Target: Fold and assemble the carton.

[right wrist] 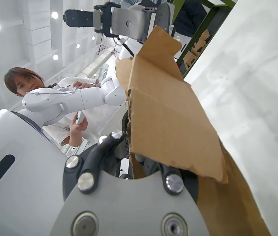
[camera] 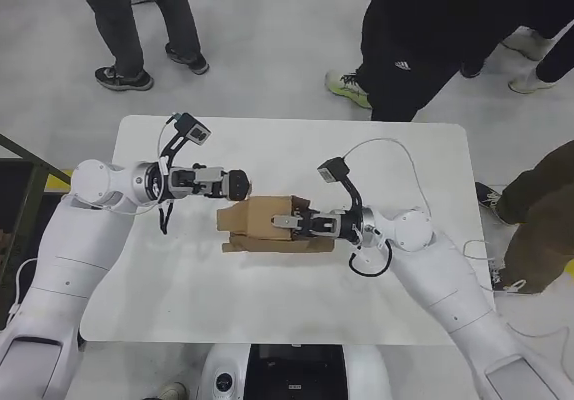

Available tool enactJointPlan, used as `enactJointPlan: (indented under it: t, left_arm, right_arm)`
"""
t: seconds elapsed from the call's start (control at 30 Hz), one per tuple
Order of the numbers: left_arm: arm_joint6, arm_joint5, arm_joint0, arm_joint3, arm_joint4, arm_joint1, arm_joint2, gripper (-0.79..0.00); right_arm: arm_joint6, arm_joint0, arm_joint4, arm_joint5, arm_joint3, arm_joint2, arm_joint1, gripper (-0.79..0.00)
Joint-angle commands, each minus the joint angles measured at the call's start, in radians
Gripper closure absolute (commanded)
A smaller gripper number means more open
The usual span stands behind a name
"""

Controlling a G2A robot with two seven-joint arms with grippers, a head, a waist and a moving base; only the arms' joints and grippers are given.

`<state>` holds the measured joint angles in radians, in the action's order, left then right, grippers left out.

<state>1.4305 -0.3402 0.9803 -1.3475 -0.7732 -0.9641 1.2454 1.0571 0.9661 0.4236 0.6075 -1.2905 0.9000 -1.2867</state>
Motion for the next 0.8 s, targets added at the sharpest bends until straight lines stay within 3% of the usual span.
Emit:
enactJointPlan:
  t: [0.0, 0.77]
  left_arm:
    - [0.005, 0.002, -0.001, -0.001, 0.001, -0.001, -0.005, -0.785]
    - [-0.013, 0.001, 0.028, -0.028, 0.025, -0.006, 0.003, -0.785]
  right_arm:
    - [-0.001, -0.002, 0.0, -0.001, 0.0, -0.005, -0.002, 0.0]
    - [-0.136, -0.002, -0.023, 0.001, 0.032, 0.081, 0.009, 0.0]
